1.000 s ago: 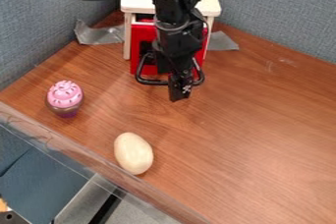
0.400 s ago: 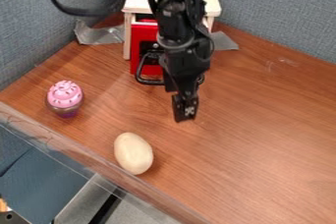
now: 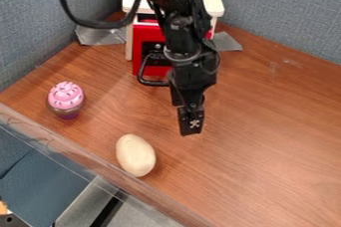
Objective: Close the drawer
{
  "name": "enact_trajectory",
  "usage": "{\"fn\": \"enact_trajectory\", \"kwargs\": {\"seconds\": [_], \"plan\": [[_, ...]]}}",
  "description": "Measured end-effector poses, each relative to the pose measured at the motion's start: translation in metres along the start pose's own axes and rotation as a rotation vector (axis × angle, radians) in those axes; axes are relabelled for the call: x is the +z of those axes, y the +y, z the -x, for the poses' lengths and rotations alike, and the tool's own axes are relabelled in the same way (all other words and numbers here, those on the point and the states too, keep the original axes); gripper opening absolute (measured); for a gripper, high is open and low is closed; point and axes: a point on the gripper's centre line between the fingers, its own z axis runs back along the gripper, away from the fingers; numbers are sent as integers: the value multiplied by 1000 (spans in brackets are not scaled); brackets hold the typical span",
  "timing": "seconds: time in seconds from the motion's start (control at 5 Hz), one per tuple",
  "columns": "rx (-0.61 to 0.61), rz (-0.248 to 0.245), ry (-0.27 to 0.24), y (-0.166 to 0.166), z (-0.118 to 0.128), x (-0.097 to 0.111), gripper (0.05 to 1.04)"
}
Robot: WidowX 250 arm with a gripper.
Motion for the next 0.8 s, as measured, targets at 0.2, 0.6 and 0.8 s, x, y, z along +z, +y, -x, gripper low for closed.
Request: {"fn": "enact_trajectory", "kwargs": {"seconds": [0.2,0.6,0.8], "plan": [[4,1,37,3,7,-16,999],[21,-34,34,16,5,-19,999],[23,-55,19,26,5,-20,999]]}}
